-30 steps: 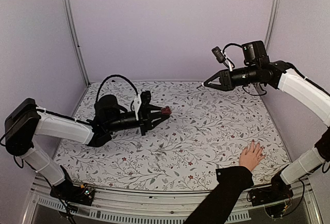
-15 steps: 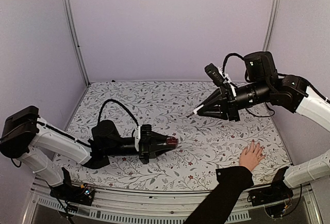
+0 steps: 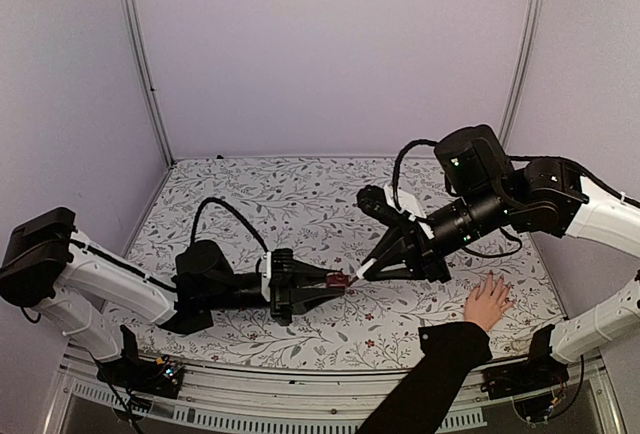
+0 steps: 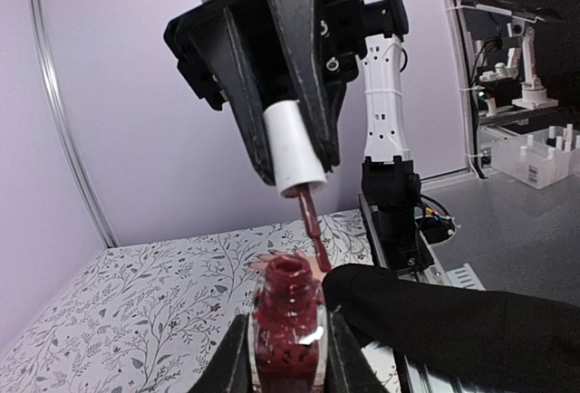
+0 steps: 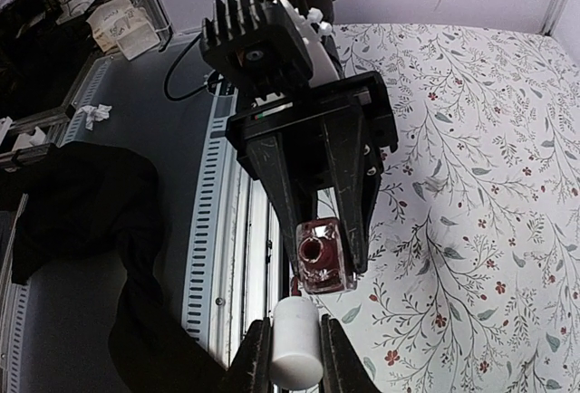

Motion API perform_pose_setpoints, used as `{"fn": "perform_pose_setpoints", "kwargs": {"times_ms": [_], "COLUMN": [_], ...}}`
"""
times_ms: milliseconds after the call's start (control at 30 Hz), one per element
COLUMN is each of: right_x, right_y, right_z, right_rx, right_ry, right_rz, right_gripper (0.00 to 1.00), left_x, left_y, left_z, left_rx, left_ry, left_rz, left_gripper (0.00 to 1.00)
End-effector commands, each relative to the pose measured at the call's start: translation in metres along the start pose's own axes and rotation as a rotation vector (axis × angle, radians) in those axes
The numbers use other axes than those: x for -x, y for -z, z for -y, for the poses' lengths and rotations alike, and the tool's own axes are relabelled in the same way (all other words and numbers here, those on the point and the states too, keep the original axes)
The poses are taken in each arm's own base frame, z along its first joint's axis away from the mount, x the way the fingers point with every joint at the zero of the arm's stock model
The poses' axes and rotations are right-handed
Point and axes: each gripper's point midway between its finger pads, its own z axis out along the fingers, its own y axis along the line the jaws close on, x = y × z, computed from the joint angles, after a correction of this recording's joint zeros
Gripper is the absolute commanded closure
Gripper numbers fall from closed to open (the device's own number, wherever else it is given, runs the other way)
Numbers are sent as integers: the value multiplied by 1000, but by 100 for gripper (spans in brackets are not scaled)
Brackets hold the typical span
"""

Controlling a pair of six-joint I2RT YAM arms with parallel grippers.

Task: Paint the nails
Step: Close the nail polish bottle.

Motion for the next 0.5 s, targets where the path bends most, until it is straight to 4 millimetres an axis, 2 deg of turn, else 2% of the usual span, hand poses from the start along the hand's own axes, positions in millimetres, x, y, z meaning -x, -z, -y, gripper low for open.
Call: {"fn": "perform_pose_setpoints", "kwargs": {"times_ms": [0,233,467], "right_x": [11,25,20], "right_y": [6,18,15], "right_z": [5,8,10], "right_rx": [-54,-96,-129], "right_ry": [37,54,58], "right_rz": [6,36,5], "right_gripper": [100,100,100], "left_x": [2,-12,-20], "left_y": [-1,-7,-11], "left_z": [6,4,-1], "left_rx": [4,17,38], "left_ry": [-5,14,59], "left_rz": [13,-49,-92], "left_gripper": [100,100,100]}}
